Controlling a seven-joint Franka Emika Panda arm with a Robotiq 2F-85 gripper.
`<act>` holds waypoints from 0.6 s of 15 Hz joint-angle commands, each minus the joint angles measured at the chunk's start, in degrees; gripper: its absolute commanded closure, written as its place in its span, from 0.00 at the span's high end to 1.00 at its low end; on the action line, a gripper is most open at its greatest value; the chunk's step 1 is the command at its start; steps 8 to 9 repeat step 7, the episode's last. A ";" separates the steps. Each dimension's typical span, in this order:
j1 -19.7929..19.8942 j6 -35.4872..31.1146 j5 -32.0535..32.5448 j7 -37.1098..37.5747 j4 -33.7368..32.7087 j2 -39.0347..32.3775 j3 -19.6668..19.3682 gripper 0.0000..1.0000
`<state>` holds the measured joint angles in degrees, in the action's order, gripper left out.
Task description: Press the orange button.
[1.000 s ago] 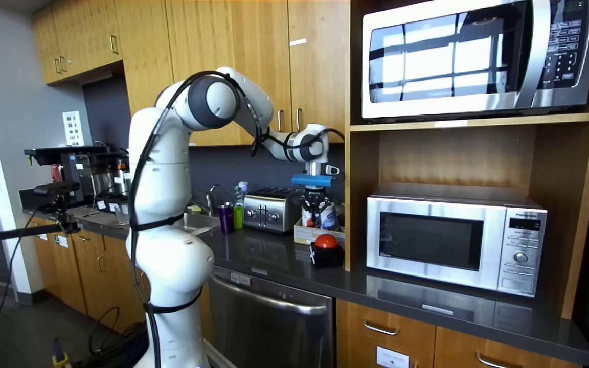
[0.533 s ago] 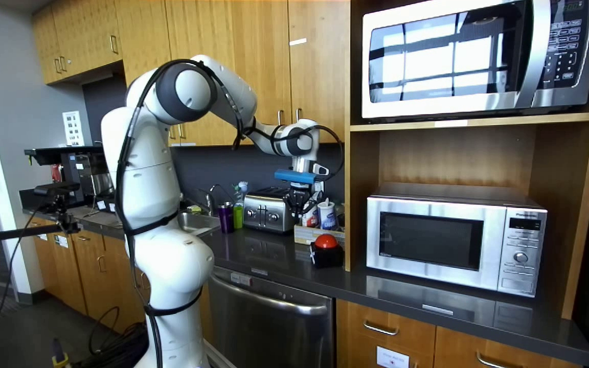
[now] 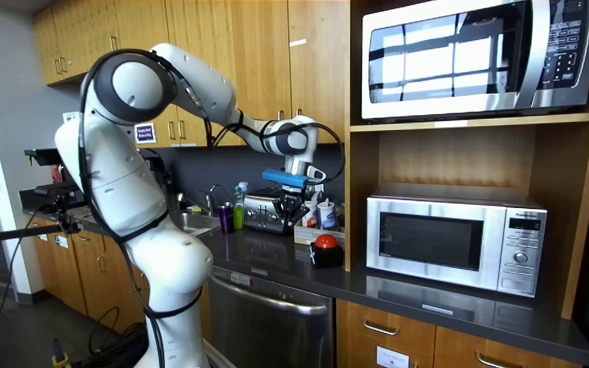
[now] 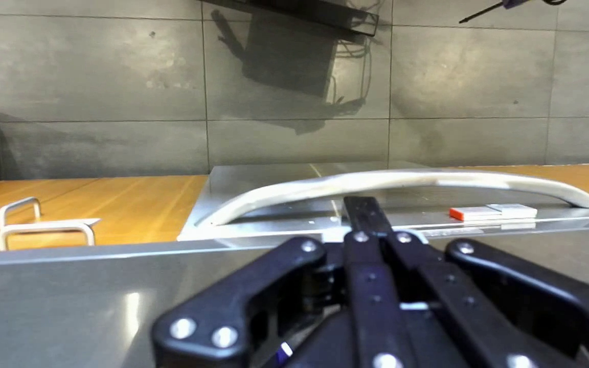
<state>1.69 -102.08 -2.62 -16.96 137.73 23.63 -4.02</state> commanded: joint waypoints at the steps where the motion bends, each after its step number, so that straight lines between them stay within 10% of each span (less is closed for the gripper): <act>1: 2.06 0.59 2.69 -2.23 8.14 11.34 -3.41 0.00; 4: 4.40 3.70 5.59 -4.38 11.57 18.43 -6.71 0.06; 5: 2.72 1.98 4.09 -2.72 8.27 12.16 -5.91 0.28; 6: 3.11 2.30 4.27 -2.90 9.06 13.79 -6.61 0.07; 9: 3.08 2.29 4.25 -2.92 9.13 14.18 -6.82 0.14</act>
